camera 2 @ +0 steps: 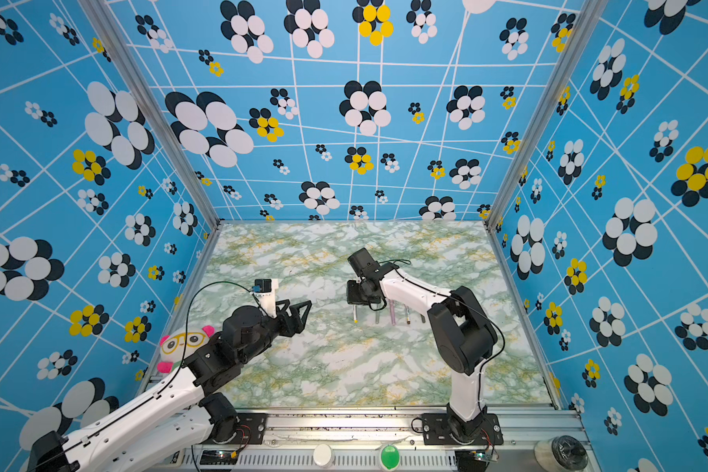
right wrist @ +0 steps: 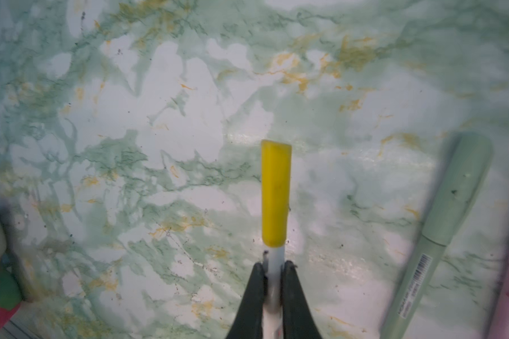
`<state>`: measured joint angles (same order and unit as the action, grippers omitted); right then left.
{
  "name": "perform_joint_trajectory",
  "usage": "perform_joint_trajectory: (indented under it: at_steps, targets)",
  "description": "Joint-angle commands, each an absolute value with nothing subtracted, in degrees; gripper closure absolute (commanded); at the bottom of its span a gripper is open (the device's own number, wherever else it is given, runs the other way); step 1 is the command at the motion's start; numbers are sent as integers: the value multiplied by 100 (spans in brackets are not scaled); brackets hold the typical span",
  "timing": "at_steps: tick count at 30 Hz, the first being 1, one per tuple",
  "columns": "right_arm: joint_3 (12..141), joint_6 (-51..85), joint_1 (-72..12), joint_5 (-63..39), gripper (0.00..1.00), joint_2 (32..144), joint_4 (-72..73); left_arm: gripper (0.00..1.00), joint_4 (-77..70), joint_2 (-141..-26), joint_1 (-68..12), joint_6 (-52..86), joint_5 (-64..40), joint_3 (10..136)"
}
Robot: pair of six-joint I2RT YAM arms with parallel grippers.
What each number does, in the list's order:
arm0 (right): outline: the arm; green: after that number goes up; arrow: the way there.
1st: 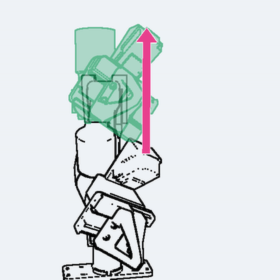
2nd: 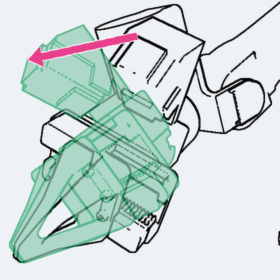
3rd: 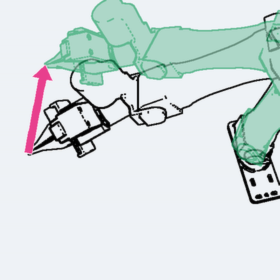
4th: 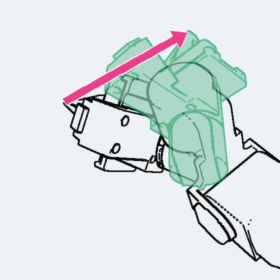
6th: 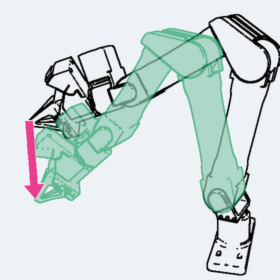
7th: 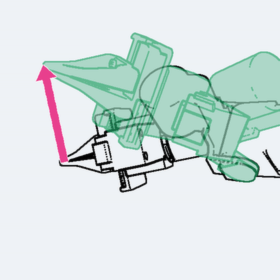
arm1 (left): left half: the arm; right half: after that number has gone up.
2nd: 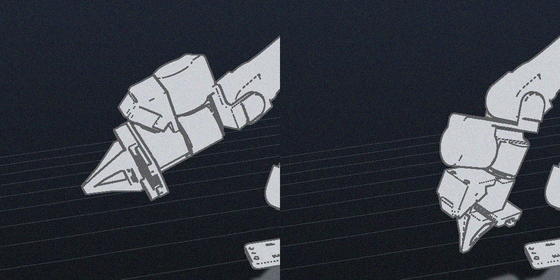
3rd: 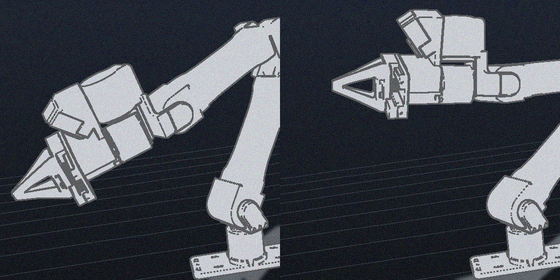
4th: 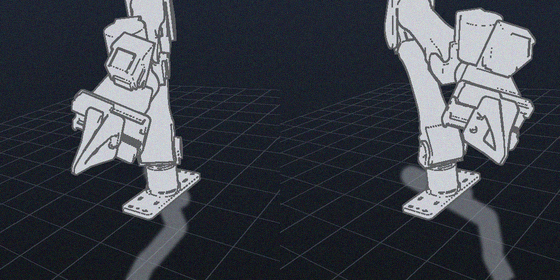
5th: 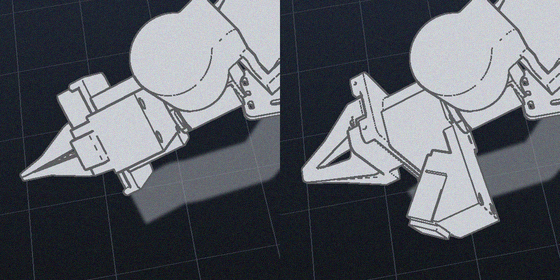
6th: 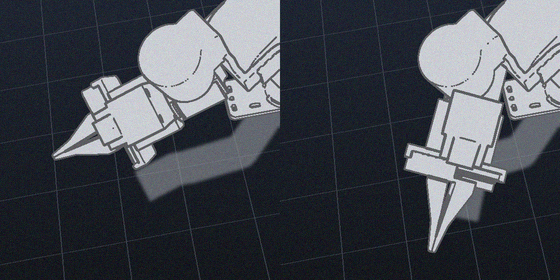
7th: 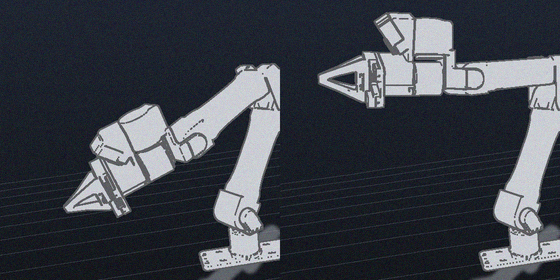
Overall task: Insert pens into pen caps
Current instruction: Place the pen at the center of the table.
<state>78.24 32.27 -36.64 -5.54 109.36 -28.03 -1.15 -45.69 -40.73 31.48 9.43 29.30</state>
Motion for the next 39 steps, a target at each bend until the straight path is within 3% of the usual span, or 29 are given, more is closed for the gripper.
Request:
perform_joint_trajectory:
  at_steps: [1,17,26,33,39]
  targets:
    - [7987,3260,-3621,-414,99,11147,-2967,19,-157,-4622,-4017,3134,847,2874]
    - [8045,3480,-3588,-66,95,11688,-2779,18,-129,-4597,-3933,3154,782,2900]
    - [8078,3516,-3568,26,78,11675,-2807,18,6,-4544,-3894,3080,782,3009]
    - [8166,3374,-3550,161,68,11057,-2982,17,411,-4408,-3736,2733,958,3378]
    - [7937,2697,-3401,355,65,9747,-2698,15,805,-4430,-2936,2342,1728,3811]
